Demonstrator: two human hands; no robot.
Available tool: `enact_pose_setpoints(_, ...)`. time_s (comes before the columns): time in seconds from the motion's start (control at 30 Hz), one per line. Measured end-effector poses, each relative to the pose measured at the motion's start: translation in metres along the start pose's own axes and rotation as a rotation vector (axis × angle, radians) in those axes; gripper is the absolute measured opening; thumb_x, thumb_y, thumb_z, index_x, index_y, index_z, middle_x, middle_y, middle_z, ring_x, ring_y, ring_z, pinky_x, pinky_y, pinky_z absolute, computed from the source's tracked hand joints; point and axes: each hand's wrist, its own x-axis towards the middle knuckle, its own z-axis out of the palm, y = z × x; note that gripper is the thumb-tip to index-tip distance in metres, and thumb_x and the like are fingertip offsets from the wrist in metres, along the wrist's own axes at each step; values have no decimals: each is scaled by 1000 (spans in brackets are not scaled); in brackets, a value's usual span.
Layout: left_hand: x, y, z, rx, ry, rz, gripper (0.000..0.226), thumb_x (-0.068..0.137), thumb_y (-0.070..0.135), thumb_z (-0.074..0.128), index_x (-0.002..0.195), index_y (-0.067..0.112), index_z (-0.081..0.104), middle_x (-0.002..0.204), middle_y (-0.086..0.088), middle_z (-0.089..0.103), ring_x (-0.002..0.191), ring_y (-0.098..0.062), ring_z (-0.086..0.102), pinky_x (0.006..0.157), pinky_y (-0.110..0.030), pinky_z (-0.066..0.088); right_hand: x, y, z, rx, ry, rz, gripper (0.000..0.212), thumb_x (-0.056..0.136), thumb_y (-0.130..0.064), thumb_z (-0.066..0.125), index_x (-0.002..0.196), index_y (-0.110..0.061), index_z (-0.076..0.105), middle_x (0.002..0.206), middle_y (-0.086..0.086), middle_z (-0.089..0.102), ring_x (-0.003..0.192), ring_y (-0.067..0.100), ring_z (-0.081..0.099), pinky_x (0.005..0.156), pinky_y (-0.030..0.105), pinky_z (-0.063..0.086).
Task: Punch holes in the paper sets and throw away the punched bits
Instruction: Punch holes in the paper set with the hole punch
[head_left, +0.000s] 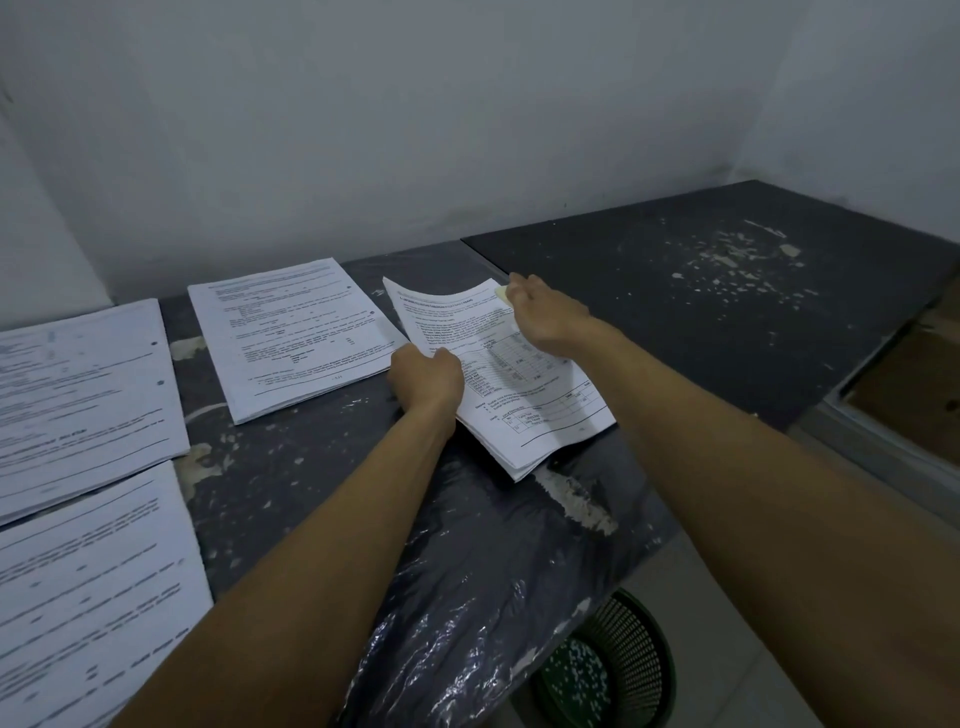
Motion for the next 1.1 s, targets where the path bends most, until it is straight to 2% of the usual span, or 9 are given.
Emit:
enact_pose_setpoints(0.2, 0, -2, -1, -23, -23, 16, 8, 95, 10, 55, 100, 12, 61, 98, 3, 65, 70, -4, 54, 49, -18, 39, -1, -2, 3, -69, 2, 0, 53, 107, -35, 12, 159, -23, 16, 167, 4, 12, 147, 35, 27, 114, 59, 19)
enact_pose_setpoints(0.47, 3, -5, 1, -17, -12, 22, 12, 95, 11, 55, 104, 13, 62, 101, 3, 65, 69, -1, 52, 48, -16, 37, -5, -1, 15, -215, 58, -17, 52, 106, -34, 17, 157, -21, 20, 167, 7, 11, 145, 40, 25, 114, 55, 20)
enact_pose_setpoints(0.57, 3, -5, 0, -23, -13, 24, 12, 94, 10, 55, 103, 12, 63, 102, 2, 67, 70, -3, 55, 48, -16, 39, -9, 0, 26, -287, 96, -9, 54, 107, -36, 16, 158, -21, 16, 167, 7, 7, 150, 39, 11, 118, 55, 15)
enact_pose_setpoints(0.63, 2, -4, 0, -22, -13, 21, 18, 94, 10, 55, 108, 9, 65, 104, 0, 68, 72, -7, 57, 49, -17, 41, -12, 1, 39, -399, 144, -8, 56, 107, -38, 14, 159, -21, 11, 167, 8, 2, 152, 36, -6, 121, 55, 6)
enact_pose_setpoints(0.7, 1, -3, -1, -21, -23, 13, 19, 94, 10, 55, 109, 8, 65, 107, -1, 69, 76, -10, 59, 51, -18, 42, -14, 1, 45, -474, 180, -8, 57, 107, -39, 11, 160, -20, 8, 168, 8, -1, 153, 31, -12, 122, 55, -2)
enact_pose_setpoints(0.9, -2, -2, -5, 7, -54, 7, 20, 96, 11, 53, 111, 7, 65, 110, -3, 68, 79, -13, 60, 56, -22, 47, -10, 2, 43, -461, 103, 2, 57, 106, -39, 9, 160, -19, 2, 167, 8, -8, 152, 30, -13, 121, 55, -8)
enact_pose_setpoints(0.97, -3, -1, -7, 7, -64, 0, 23, 97, 12, 53, 115, 5, 65, 114, -7, 68, 90, -20, 64, 69, -28, 54, -8, 1, 38, -426, 57, 14, 58, 106, -38, 10, 160, -20, 0, 167, 6, -10, 152, 29, -14, 121, 54, -7)
enact_pose_setpoints(1.03, -4, 1, -7, 3, -71, -10, 25, 97, 11, 53, 118, 4, 65, 117, -9, 68, 97, -25, 64, 76, -32, 55, -5, -1, 30, -358, 8, 19, 57, 106, -37, 11, 160, -21, 0, 167, 5, -10, 153, 28, -13, 121, 54, -7)
enact_pose_setpoints(1.1, -5, 3, -7, 0, -67, -7, 20, 97, 9, 53, 111, 3, 65, 117, -9, 68, 93, -23, 63, 72, -30, 51, -4, -3, 21, -261, -18, 21, 56, 106, -35, 12, 160, -21, 4, 168, 5, -7, 153, 27, -11, 122, 54, -5)
